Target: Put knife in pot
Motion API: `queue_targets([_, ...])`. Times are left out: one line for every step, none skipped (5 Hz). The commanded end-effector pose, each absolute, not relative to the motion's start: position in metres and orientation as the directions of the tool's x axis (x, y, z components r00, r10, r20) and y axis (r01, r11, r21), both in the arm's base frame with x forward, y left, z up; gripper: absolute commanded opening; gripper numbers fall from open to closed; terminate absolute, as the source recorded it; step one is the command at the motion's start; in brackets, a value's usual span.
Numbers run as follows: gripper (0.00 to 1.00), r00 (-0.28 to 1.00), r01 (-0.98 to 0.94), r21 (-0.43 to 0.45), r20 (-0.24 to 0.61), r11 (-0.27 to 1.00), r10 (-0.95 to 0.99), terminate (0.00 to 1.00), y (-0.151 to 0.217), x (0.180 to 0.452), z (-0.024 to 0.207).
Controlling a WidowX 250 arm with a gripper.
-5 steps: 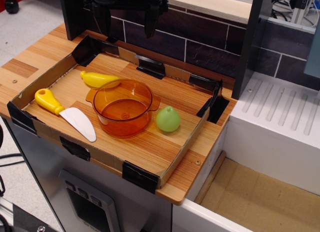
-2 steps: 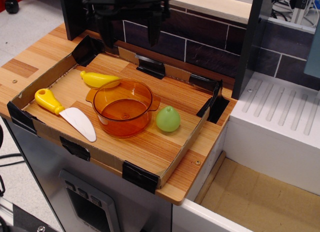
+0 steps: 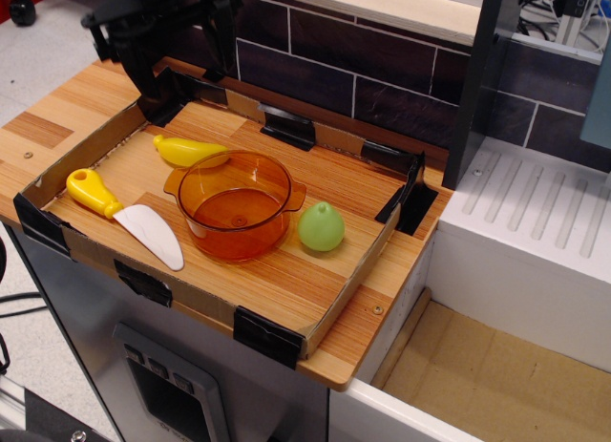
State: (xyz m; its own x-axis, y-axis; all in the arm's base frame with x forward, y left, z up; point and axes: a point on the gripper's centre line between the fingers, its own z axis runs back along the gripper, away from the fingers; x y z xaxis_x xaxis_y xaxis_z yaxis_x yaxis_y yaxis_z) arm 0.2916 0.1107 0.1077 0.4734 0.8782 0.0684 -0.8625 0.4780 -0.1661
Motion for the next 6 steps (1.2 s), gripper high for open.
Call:
queue_targets([1.0, 0.352, -0.924, -0.122, 0.093, 0.362, 0.931, 0.0, 0.134, 0.27, 0.098])
queue_targets([1.0, 0.326, -0.938, -0.09, 0.099, 0.335, 0.94, 0.0, 0.143, 0.26, 0.085])
queue_targets([1.0, 0.294, -0.95, -0.072, 0.112, 0.303, 0.949, 0.0, 0.151, 0.257, 0.073])
queue_targets([1.0, 0.252, -0.962, -0.081, 0.115, 0.262, 0.961, 0.0, 0.163, 0.253, 0.06])
queue_targets([1.0, 0.222, -0.967, -0.103, 0.102, 0.232, 0.97, 0.0, 0.17, 0.251, 0.054])
queue_targets([1.0, 0.223, -0.968, -0.093, 0.121, 0.235, 0.967, 0.0, 0.171, 0.25, 0.041])
